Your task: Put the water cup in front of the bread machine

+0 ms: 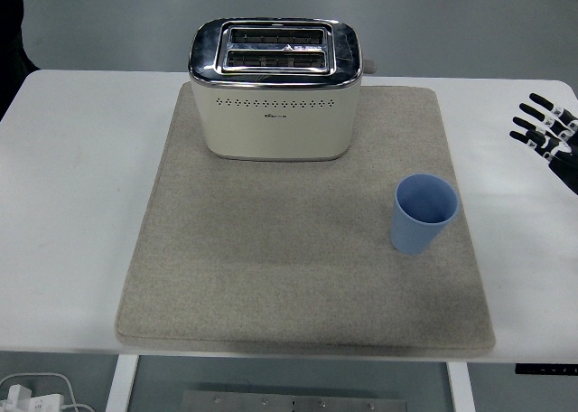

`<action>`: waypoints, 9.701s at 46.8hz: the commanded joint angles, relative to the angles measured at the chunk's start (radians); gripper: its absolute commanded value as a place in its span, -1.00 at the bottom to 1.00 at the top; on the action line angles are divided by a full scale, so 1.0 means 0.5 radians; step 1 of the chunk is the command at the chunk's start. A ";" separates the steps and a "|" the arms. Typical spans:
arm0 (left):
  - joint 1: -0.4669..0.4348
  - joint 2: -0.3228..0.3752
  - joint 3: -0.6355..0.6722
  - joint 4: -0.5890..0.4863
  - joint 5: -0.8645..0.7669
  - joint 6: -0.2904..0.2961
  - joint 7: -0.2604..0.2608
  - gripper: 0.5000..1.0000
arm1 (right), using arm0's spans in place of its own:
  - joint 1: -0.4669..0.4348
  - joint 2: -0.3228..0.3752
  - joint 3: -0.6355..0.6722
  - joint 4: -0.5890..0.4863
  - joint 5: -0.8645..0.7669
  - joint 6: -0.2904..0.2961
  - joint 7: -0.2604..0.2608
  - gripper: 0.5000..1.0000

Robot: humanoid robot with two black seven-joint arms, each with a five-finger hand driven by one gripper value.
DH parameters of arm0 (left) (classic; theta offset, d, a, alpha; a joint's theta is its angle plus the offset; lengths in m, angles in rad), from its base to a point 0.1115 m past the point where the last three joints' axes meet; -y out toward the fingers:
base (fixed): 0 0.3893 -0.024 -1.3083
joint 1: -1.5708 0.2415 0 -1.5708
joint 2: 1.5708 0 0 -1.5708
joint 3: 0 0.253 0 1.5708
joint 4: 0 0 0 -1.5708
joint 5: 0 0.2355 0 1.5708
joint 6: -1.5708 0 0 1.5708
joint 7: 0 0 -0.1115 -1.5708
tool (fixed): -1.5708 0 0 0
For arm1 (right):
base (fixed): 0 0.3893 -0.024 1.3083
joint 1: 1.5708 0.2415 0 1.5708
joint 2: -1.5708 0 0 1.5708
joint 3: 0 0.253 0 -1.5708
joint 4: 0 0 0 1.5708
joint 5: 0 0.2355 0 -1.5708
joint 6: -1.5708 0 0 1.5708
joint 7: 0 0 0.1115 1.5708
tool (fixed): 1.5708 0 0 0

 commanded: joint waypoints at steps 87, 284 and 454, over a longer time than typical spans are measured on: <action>0.000 0.000 0.000 0.001 0.000 0.000 0.003 1.00 | -0.471 -0.148 0.079 0.752 -0.594 -0.415 0.164 0.67; 0.107 0.000 0.019 0.075 0.016 0.009 -0.003 1.00 | -0.563 -0.403 0.015 1.636 -0.379 -1.240 0.074 0.69; 0.107 0.000 0.019 0.075 0.016 0.009 -0.003 1.00 | -0.827 0.008 0.503 1.415 -1.223 -0.924 0.120 0.69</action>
